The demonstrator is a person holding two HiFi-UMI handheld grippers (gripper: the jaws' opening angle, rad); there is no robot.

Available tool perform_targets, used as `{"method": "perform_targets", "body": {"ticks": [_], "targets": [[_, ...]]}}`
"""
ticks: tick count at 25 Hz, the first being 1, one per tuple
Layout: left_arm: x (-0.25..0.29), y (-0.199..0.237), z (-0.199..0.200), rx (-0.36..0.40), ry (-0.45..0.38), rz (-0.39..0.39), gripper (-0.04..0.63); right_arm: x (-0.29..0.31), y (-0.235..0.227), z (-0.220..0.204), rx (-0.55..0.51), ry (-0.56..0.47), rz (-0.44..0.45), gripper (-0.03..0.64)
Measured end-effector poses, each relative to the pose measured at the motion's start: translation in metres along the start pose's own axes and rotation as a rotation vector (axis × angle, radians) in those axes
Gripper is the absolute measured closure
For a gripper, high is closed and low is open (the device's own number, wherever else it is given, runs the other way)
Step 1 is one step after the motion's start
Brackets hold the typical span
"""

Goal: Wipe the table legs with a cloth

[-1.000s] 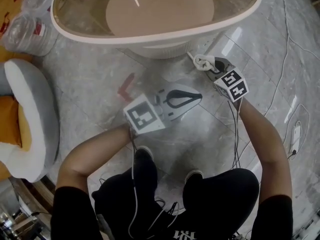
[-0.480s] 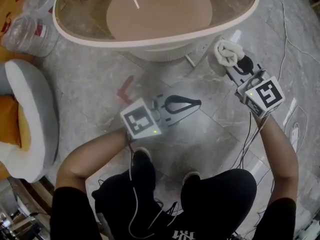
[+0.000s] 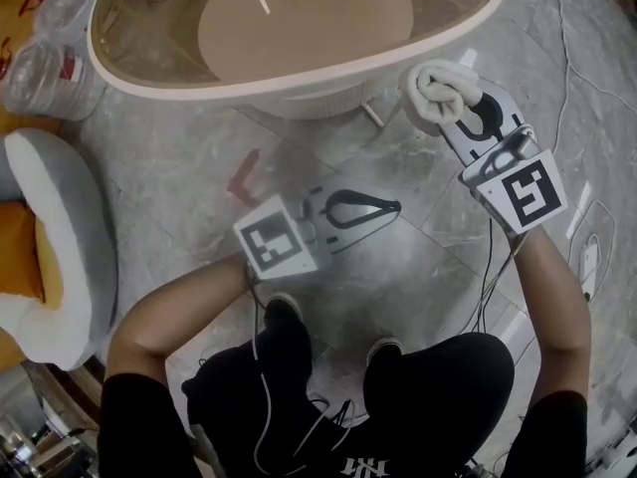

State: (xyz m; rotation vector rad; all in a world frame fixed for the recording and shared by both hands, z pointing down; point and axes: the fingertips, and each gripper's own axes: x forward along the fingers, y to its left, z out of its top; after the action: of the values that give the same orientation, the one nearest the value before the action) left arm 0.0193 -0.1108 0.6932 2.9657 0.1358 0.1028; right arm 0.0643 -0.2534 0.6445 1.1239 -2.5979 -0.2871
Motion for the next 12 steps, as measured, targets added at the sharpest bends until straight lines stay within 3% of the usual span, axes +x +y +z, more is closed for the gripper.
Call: {"method": "perform_targets", "body": {"ticks": [12], "targets": [[-0.015,0.006,-0.017,0.004,0.021,-0.004,0.591,0.032,0.038,-0.117,0.154,0.143,0.052,0.529]]}}
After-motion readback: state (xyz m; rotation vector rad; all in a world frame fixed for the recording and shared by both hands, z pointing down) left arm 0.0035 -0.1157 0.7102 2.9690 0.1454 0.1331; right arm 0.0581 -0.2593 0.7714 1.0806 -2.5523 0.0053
